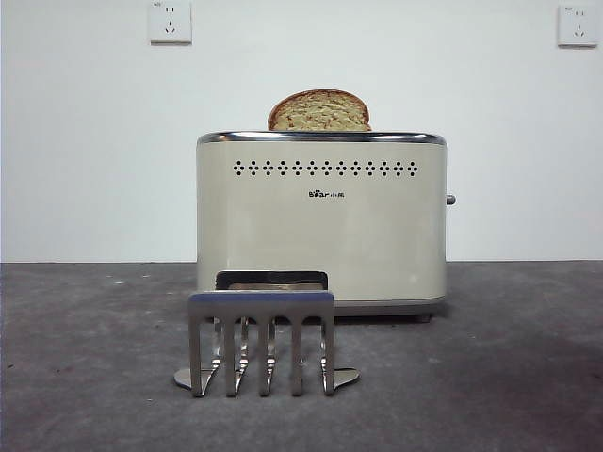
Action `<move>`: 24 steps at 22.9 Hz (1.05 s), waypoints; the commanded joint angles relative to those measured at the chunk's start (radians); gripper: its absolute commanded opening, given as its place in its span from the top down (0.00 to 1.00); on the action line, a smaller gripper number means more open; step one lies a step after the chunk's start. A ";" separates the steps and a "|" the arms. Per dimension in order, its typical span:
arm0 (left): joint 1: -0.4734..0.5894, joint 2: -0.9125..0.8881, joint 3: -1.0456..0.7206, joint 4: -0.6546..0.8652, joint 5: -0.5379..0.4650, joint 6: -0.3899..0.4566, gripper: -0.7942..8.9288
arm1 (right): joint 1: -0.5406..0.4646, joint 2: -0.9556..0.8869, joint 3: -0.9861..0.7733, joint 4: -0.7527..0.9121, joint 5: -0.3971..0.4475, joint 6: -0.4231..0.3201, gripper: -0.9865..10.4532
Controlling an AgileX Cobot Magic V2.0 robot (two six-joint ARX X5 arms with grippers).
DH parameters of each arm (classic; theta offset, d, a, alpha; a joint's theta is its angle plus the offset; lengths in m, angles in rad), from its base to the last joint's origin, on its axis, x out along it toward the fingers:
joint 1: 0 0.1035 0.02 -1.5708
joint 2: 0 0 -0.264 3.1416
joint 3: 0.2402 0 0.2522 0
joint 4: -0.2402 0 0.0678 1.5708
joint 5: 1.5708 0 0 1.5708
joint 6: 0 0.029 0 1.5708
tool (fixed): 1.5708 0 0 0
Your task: Pick up a slice of bread from the rack,put the bread on the toaster,press the button
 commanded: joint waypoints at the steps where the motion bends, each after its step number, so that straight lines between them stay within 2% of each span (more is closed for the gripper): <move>1: -0.002 0.012 -0.011 0.005 -0.002 -0.009 0.92 | -0.001 -0.033 -0.053 0.018 -0.006 -0.009 0.91; 4: -0.002 0.027 -0.011 0.006 -0.002 -0.009 0.92 | 0.000 -0.061 -0.069 0.003 -0.083 -0.007 0.91; 6: -0.002 0.036 -0.011 0.012 -0.002 -0.009 0.92 | 0.000 -0.076 -0.069 0.005 -0.172 -0.059 0.91; 8: -0.002 0.044 -0.010 0.017 -0.002 -0.009 0.92 | 0.000 -0.076 -0.069 -0.010 -0.211 -0.103 0.91; 24: -0.002 0.046 -0.010 0.019 -0.002 -0.009 0.92 | 0.000 -0.076 -0.069 -0.025 -0.209 -0.109 0.91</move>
